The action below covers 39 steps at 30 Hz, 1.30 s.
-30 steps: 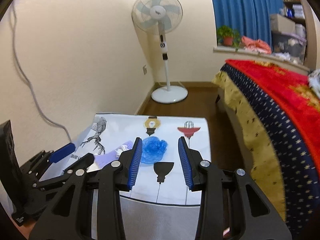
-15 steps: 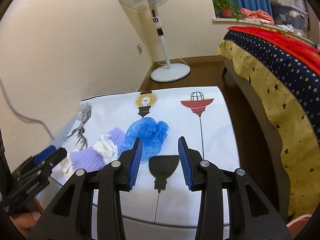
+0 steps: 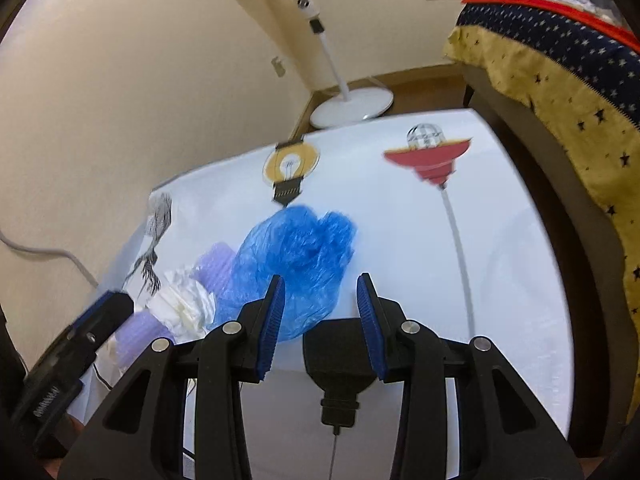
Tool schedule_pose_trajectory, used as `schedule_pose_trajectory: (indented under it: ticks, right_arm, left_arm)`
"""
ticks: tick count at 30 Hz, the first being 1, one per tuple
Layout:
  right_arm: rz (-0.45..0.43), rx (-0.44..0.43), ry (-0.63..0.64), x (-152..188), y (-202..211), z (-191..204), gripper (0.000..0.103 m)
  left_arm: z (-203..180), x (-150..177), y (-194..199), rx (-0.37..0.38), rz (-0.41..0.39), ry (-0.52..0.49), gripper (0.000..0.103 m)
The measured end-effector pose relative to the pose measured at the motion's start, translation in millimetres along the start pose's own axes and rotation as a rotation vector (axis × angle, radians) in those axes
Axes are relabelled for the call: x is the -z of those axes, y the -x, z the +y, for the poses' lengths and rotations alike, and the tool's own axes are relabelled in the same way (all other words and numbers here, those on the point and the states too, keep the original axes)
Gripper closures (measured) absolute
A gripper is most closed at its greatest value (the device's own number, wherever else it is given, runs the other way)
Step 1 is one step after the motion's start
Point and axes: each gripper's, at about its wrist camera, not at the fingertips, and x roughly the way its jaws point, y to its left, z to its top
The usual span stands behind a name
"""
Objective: Collect trash
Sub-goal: 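Grasp the blue plastic bag with the right tool while the left tool grasps white tissue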
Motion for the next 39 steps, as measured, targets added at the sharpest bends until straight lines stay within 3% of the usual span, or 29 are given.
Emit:
schedule_pose_trajectory:
  ticks: [2, 4, 7, 10, 13, 14, 20, 27, 39]
  right_arm:
    - [0.020, 0.007, 0.004, 2.0, -6.3, 0.0, 0.069]
    - [0.033, -0.008, 0.002, 3.5, -9.2, -1.0, 0.090]
    - [0.031, -0.009, 0.017, 4.9, -7.0, 1.1, 0.101]
    - [0.025, 0.001, 0.037, 5.9, -3.4, 1.9, 0.102]
    - [0.017, 0.010, 0.040, 4.4, 2.3, -0.7, 0.102]
    - [0.014, 0.015, 0.041, 4.0, 4.6, -1.2, 0.102]
    - [-0.010, 0.039, 0.075, -0.7, 22.6, -0.4, 0.102]
    - [-0.054, 0.052, 0.099, -6.8, 61.4, 6.3, 0.102]
    - [-0.134, 0.086, 0.171, 6.4, 150.6, 24.6, 0.102]
  left_arm:
    - [-2.5, 0.9, -4.6, 0.015, 0.007, 0.011, 0.055]
    - [-5.7, 2.4, -8.9, 0.025, 0.015, 0.014, 0.055]
    - [-6.6, 3.9, -16.2, 0.044, 0.039, 0.035, 0.055]
    - [-7.9, 8.4, -23.9, 0.048, 0.066, 0.040, 0.055]
    - [-13.5, 11.7, -32.2, 0.058, 0.091, 0.031, 0.067]
    - [-16.5, 12.6, -35.8, 0.053, 0.107, 0.023, 0.080]
    - [-30.1, 11.1, -35.0, 0.059, 0.115, -0.023, 0.095]
    - [-40.3, 0.3, -11.9, 0.051, 0.084, -0.033, 0.097]
    - [-71.1, -4.1, 70.2, 0.071, -0.010, -0.060, 0.097]
